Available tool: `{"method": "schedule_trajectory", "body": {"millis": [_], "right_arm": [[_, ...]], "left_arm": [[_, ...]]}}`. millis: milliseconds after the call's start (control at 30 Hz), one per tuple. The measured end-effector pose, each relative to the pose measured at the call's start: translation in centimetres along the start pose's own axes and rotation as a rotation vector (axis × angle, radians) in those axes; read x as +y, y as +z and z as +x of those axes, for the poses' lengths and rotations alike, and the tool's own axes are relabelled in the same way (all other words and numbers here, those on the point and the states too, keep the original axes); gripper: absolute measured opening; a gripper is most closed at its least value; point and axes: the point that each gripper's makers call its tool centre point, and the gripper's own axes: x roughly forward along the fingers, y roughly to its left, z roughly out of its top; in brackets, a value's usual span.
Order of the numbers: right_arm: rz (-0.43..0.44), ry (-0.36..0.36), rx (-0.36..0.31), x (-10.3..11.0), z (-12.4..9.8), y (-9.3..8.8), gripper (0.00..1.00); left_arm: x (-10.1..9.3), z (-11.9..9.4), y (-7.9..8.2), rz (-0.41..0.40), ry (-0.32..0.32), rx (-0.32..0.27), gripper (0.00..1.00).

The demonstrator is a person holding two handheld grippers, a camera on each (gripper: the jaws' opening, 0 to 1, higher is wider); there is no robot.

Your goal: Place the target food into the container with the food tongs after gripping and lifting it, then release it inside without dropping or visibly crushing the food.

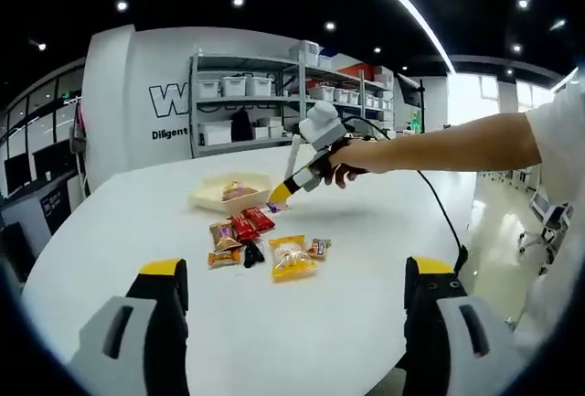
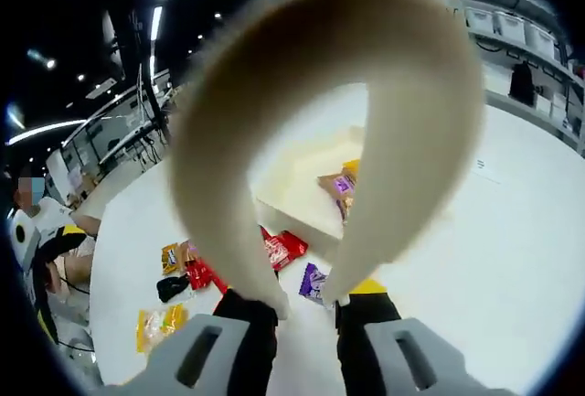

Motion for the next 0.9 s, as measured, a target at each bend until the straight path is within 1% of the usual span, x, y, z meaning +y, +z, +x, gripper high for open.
{"method": "schedule_trajectory", "body": {"millis": [100,133,200,267,300,400,467,533,600,633,700,733,767,800,900], "right_arm": [[0.015,-0.013,0.026,-0.1,-0.6,-0.7,0.18],[0.010,-0.015,0.033,0.1,-1.0,-1.0,0.18],[0.029,-0.011,0.054,0.2,-1.4,-1.6,0.18],[0.010,-0.018,0.048,0.5,-2.2,-1.6,0.19],[0.004,-0.045,0.023,0.1,-2.7,-1.1,0.19],[0.051,-0.049,-0.021,0.1,-3.7,0.0,0.19],[0.053,-0.068,-0.033,-0.1,-4.0,0.5,0.19],[0.052,-0.094,-0.046,-0.2,-3.8,0.8,0.19],[0.071,-0.101,-0.054,0.1,-3.2,0.9,0.20],[0.068,-0.096,-0.059,0.5,-2.9,0.9,0.20],[0.024,-0.071,-0.064,1.3,-1.9,1.1,0.20],[0.029,-0.078,-0.062,1.5,-1.3,1.0,0.20],[0.038,-0.068,-0.051,1.8,-0.8,0.9,0.20],[0.052,-0.036,-0.042,2.5,-0.3,0.7,0.20],[0.035,-0.049,-0.030,2.3,0.3,0.4,0.20]], "left_arm": [[-0.4,-0.1,0.0,-0.007,-0.006,-0.002,0.96],[-0.7,-0.2,0.2,-0.007,-0.011,-0.008,0.96],[-1.1,-0.4,0.6,-0.003,-0.020,-0.024,0.96],[-1.6,-0.6,0.8,-0.003,-0.028,-0.031,0.96],[-1.8,-0.6,1.0,0.001,-0.032,-0.037,0.96],[-2.2,-0.8,1.2,0.006,-0.038,-0.041,0.96],[-2.4,-1.1,1.3,0.012,-0.042,-0.045,0.96],[-2.3,-1.3,1.3,0.012,-0.041,-0.047,0.96],[-2.0,-1.6,1.3,0.011,-0.033,-0.048,0.96],[-1.9,-1.7,1.3,0.010,-0.029,-0.049,0.96],[-1.6,-1.9,1.3,0.007,-0.023,-0.050,0.95],[-1.4,-2.1,1.4,0.004,-0.020,-0.051,0.95],[-1.3,-2.2,1.4,0.000,-0.018,-0.052,0.95],[-1.3,-2.2,1.3,-0.002,-0.017,-0.052,0.95],[-1.0,-2.5,1.1,0.004,-0.004,-0.045,0.95]]}}
